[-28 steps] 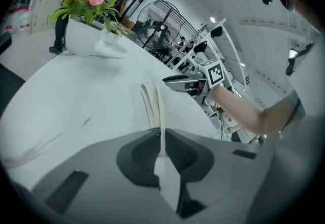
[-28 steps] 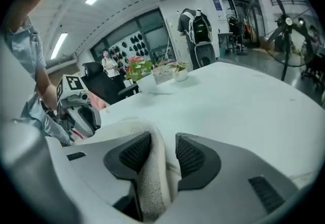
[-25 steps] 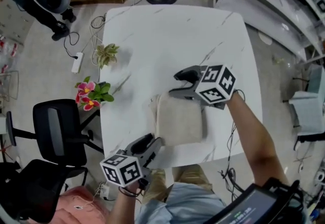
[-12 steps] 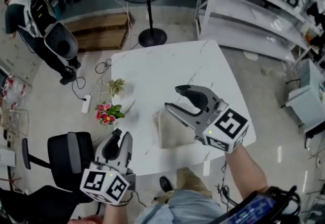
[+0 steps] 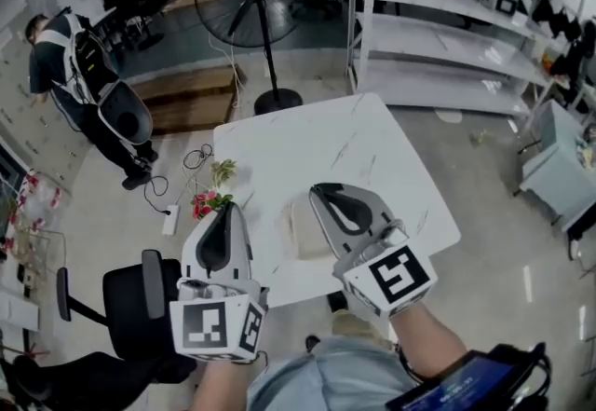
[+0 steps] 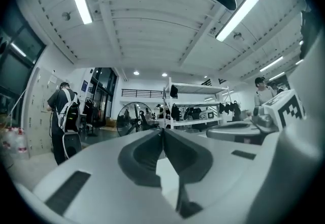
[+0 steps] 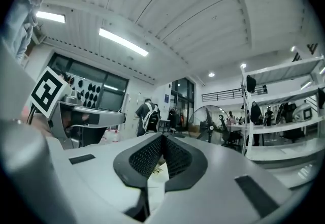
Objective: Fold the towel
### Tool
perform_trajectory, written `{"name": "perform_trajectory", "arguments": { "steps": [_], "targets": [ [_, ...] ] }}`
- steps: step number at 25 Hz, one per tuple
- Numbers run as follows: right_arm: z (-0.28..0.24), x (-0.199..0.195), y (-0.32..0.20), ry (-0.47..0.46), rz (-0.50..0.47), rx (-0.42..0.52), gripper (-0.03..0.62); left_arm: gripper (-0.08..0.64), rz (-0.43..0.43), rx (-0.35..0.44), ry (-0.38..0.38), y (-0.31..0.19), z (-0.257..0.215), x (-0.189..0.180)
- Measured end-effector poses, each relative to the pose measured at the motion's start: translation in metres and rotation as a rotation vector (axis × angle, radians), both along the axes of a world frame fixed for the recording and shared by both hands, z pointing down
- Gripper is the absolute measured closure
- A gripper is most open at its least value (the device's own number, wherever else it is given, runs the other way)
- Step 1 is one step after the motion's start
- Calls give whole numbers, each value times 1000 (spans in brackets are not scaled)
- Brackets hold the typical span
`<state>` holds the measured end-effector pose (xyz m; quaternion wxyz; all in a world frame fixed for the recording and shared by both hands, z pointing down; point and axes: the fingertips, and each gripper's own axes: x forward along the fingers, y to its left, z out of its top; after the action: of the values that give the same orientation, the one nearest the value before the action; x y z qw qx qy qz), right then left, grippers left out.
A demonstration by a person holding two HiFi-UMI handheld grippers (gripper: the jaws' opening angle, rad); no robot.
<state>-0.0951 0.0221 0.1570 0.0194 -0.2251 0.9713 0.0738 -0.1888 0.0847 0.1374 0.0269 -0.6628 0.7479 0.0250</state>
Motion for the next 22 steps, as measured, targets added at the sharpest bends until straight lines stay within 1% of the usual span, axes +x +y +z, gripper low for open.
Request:
{"name": "perform_trajectory", "arguments": {
  "steps": [3,8,13,22],
  "targets": [
    [-4,13,7,-2,35,28,577,548,10,9,-19,4,-4,12],
    [-8,29,11,-14,68,29,577,549,27,20,-27,8,-11,28],
    [-10,33,14,-14,83,41,580,549,43,25,-25,10,-13,34],
    [-15,34,11,-25,78,43,580,551,47,16,-22,3,-13,37]
  ]
}}
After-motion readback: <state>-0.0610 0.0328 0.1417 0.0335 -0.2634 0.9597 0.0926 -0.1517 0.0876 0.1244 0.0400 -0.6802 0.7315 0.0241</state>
